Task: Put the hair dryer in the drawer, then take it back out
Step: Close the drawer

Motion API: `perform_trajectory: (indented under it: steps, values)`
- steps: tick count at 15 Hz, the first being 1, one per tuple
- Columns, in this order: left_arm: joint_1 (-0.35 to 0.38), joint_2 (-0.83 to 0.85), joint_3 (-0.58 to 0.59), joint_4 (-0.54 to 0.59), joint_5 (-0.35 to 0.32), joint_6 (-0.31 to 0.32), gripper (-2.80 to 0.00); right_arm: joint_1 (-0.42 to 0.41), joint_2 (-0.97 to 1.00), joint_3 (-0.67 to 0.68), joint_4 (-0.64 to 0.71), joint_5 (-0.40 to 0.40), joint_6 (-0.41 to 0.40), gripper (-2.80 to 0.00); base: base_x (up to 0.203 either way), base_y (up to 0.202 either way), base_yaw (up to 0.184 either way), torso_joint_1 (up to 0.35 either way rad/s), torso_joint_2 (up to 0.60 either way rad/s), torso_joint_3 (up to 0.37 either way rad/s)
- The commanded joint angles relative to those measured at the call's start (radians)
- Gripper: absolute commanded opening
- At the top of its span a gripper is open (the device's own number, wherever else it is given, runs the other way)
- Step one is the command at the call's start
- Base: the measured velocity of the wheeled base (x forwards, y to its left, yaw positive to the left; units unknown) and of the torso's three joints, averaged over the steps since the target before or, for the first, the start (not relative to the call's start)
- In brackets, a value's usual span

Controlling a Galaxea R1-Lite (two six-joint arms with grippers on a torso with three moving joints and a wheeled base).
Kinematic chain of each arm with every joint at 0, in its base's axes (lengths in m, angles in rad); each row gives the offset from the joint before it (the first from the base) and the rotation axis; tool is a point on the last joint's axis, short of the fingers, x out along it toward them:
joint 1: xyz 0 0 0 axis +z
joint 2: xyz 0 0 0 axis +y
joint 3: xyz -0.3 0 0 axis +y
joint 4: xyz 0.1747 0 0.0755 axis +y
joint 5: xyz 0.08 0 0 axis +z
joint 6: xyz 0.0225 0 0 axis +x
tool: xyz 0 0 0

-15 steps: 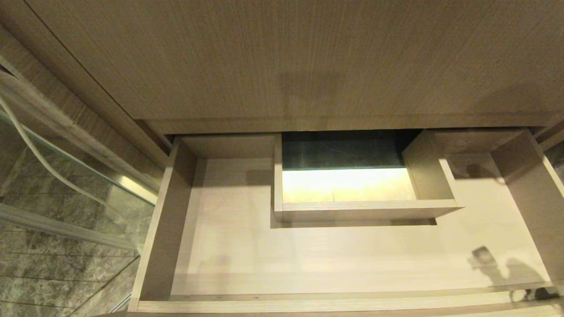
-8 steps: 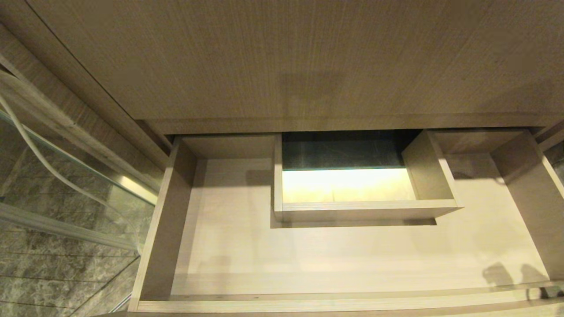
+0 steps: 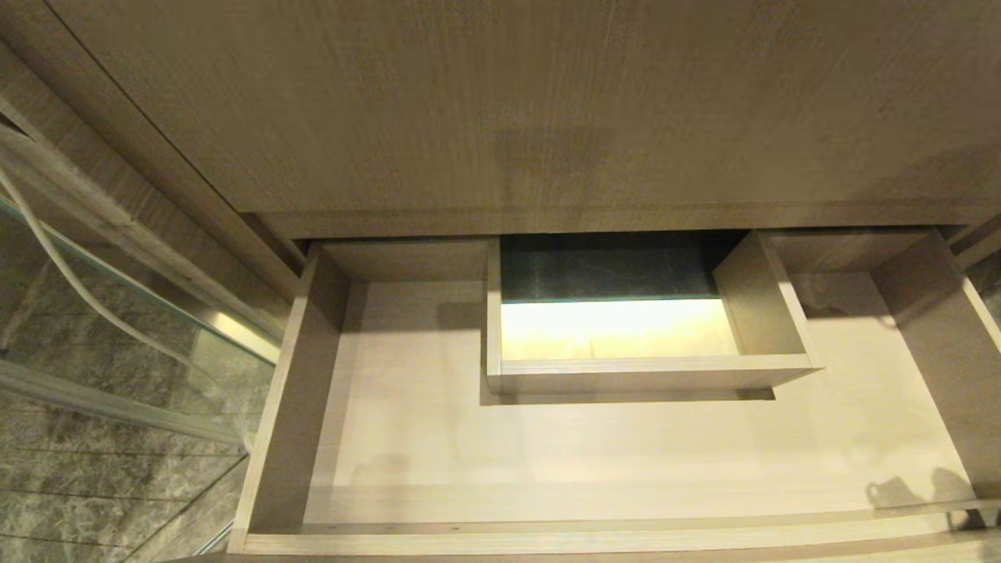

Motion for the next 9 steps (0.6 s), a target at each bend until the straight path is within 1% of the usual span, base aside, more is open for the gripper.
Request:
perform_trajectory:
  steps: [1,2,3,6,7,9]
  values:
    - [0.0,0.0,0.0,0.0,0.0,-0.001,-2.8,0.002,0.021,-0.005,-0.011,0.02,-0.007,-2.8,0.0,0.0,0.0,0.0,0.0,0.0]
    - [0.0,0.0,0.0,0.0,0.0,-0.001,-2.8,0.002,0.021,-0.006,-0.021,0.047,-0.007,-2.8,0.0,0.0,0.0,0.0,0.0,0.0]
    - [0.0,0.0,0.001,0.0,0.0,0.0,-2.8,0.002,0.02,-0.007,-0.043,0.107,-0.007,-2.8,0.0,0.0,0.0,0.0,0.0,0.0]
    - [0.0,0.0,0.0,0.0,0.0,-0.001,-2.8,0.002,0.016,-0.006,-0.111,0.188,0.0,-2.8,0.0,0.0,0.0,0.0,0.0,0.0]
    - [0.0,0.0,0.001,0.0,0.0,0.0,-2.8,0.002,0.015,-0.007,-0.123,0.232,0.003,-2.8,0.0,0.0,0.0,0.0,0.0,0.0]
    - [0.0,0.0,0.002,0.0,0.0,-0.001,-2.8,0.003,0.009,-0.008,-0.167,0.435,0.006,-2.8,0.0,0.0,0.0,0.0,0.0,0.0]
